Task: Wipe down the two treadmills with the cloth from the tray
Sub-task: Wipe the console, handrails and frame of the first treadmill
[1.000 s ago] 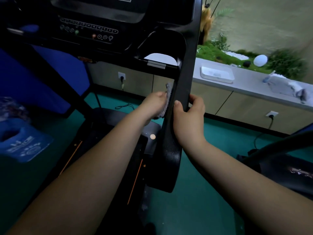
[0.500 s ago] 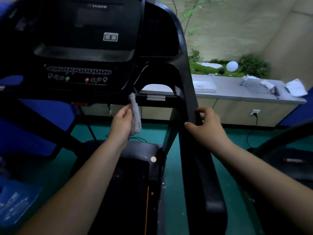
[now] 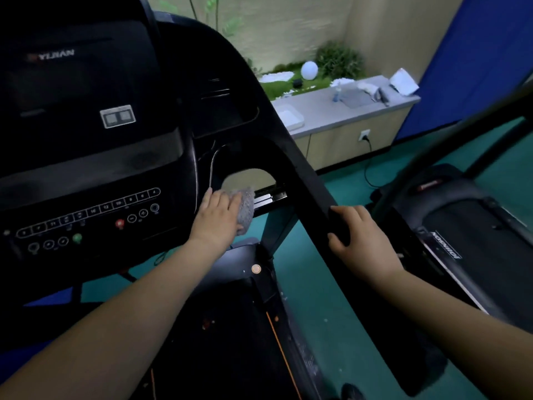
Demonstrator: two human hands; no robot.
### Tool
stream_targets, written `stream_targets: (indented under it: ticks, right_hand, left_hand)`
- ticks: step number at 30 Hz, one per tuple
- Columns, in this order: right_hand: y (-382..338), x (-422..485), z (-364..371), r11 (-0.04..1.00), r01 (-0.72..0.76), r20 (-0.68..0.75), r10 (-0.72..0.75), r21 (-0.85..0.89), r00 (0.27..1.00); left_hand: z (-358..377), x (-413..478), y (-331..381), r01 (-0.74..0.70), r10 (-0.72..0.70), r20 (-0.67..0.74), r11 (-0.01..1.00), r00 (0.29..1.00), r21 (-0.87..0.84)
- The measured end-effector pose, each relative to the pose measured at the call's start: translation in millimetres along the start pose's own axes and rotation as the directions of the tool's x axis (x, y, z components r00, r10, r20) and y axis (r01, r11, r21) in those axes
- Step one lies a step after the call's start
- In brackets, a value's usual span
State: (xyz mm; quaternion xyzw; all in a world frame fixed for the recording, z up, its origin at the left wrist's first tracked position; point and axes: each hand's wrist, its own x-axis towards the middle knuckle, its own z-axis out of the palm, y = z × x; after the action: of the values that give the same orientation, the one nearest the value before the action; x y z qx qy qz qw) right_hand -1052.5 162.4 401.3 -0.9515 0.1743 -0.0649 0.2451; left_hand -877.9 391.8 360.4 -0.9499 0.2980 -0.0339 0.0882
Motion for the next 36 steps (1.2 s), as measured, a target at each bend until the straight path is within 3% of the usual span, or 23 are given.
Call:
stream_targets:
  ticks: [9, 13, 16, 22, 24, 27, 30, 33, 36]
  right_hand:
    - [4.3, 5.7, 3.1, 1.0, 0.008, 0.002, -0.008, 0.025, 1.0]
    - [7.8, 6.8, 4.4, 0.999, 0.013, 0.004, -0.013, 0.047, 1.0]
    - [9.1, 7.2, 5.6, 0.998, 0.013, 0.007, -0.014, 0.066, 1.0]
    - [9.2, 9.4, 5.6, 0.996, 0.004, 0.008, -0.005, 0.086, 1.0]
    - [9.2, 8.9, 6.0, 0.996, -0.006, 0.006, 0.005, 0.087, 1.0]
    - [6.9, 7.1, 5.9, 0.997, -0.021, 0.006, 0.021, 0.071, 1.0]
    - [5.3, 11.3, 2.5, 0.997, -0.04, 0.04, 0.037, 0.06, 0.998]
    - [0.0, 23.5, -4.5, 1.0, -0.025, 0.07, 0.024, 0.008, 0.997]
    - [-15.0, 44.8, -5.5, 0.999, -0.013, 0.013, 0.013, -0.033, 1.0]
  left_hand:
    - [-11.4, 79.2, 81.1, -0.001, 0.005, 0.025, 0.983, 1.0, -0.186]
    - [-5.2, 78.2, 66.3, 0.01, 0.004, 0.051, 0.964, 0.999, -0.266]
    - [-5.7, 69.6, 51.0, 0.036, -0.019, 0.078, 0.974, 0.997, -0.224]
    - [-29.9, 104.8, 52.6, 0.104, 0.058, 0.418, 0.93, 0.907, -0.354]
    - [-29.4, 101.0, 61.9, 0.074, 0.042, 0.346, 0.946, 0.937, -0.317]
    - [-23.4, 66.5, 66.9, -0.066, 0.081, 0.135, 0.992, 0.988, -0.11]
    - [-26.2, 53.5, 41.4, -0.179, 0.188, 0.122, 0.98, 0.975, -0.085]
    - [-43.9, 47.3, 3.5, -0.079, 0.113, 0.108, 0.957, 0.988, -0.279]
    - [-58.0, 21.5, -35.9, 0.08, -0.147, -0.153, 0.924, 0.977, -0.374]
